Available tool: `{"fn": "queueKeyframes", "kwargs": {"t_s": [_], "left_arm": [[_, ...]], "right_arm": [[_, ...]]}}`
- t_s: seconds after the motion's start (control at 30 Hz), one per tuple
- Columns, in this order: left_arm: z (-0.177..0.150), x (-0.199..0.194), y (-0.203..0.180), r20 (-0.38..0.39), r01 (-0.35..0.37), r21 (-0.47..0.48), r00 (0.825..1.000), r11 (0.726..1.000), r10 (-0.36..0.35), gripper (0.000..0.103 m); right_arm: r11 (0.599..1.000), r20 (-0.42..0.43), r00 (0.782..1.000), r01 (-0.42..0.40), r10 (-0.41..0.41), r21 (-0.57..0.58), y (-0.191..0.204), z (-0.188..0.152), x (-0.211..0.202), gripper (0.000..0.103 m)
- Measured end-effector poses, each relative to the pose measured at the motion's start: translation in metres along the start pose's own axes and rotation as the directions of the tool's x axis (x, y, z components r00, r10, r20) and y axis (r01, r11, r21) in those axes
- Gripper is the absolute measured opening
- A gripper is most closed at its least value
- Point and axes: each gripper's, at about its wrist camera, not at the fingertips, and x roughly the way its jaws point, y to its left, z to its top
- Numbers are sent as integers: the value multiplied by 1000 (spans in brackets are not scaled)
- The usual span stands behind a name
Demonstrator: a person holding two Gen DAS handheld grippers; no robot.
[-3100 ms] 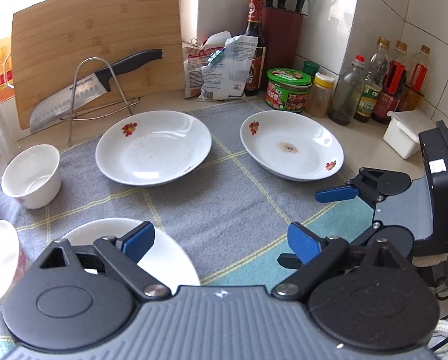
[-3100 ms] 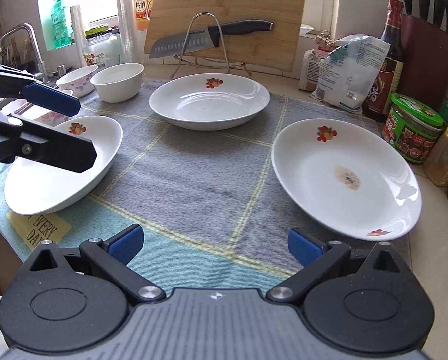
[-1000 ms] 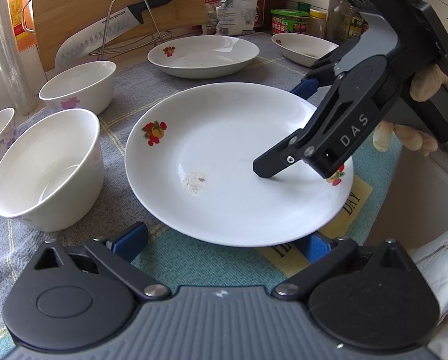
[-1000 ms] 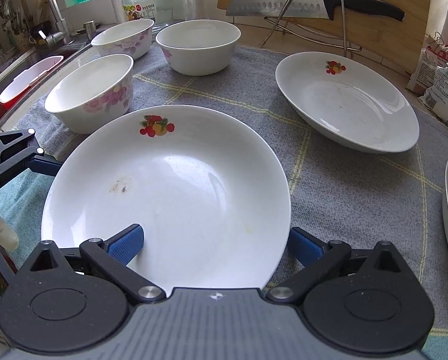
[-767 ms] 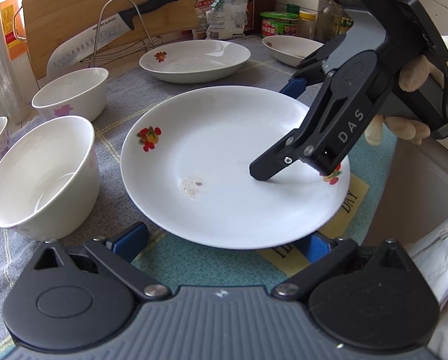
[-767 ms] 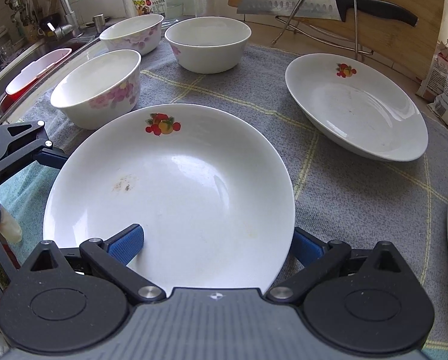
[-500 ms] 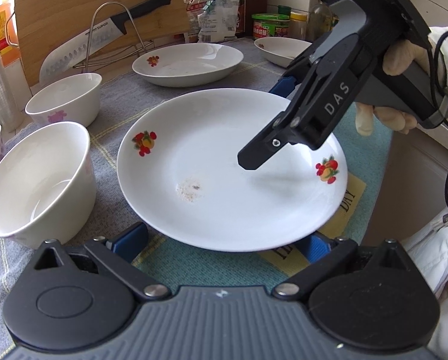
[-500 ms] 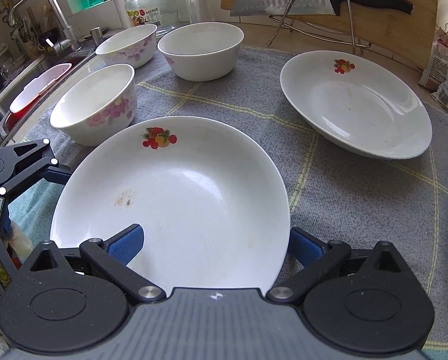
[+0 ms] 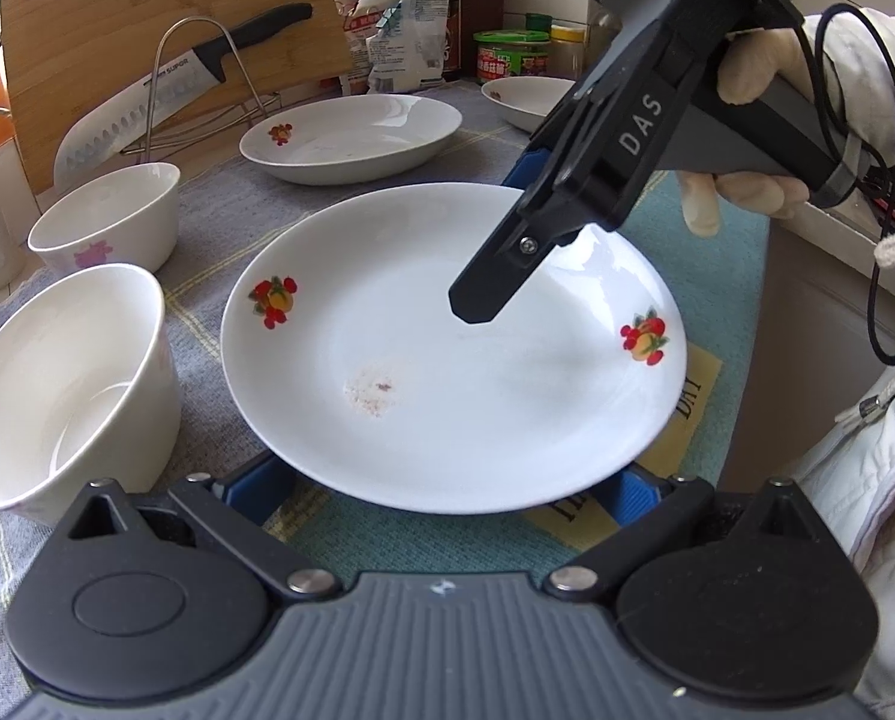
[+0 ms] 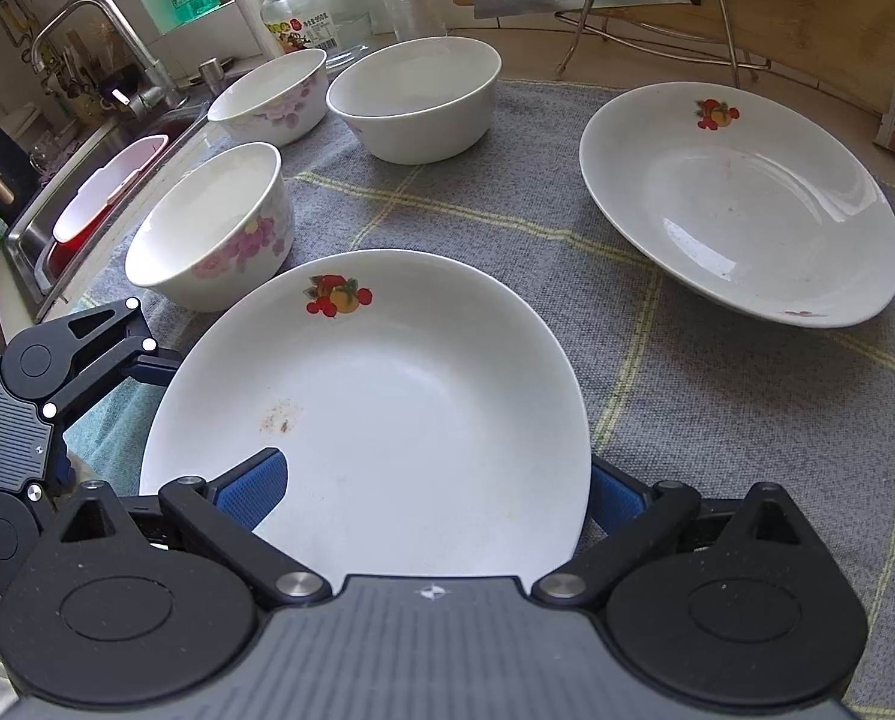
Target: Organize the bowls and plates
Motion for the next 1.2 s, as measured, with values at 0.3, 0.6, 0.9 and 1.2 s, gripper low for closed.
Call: {"fn": "queueKeyframes", "kwargs": {"t_s": [0.3,0.6,0.9,1.2], "left_arm": [[2,0,-1,9,2,45,1000,999,-2,103],[2,1,1,17,15,53,1000,998,-16,103],[2,-1,0,16,17,39,1000,999,-17,101],[10,-4,-4,16,10,34,1000,999,-10,101]], "right_arm": [[999,-23,999,-33,33,-13,0,4,3,103],[999,-35,999,-40,39,-28,0,5,3,103],[997,-34,996,-77,78,16,-6,6,-1,103],[997,-22,997,-78,78,3,-7,7,-14,103]]}}
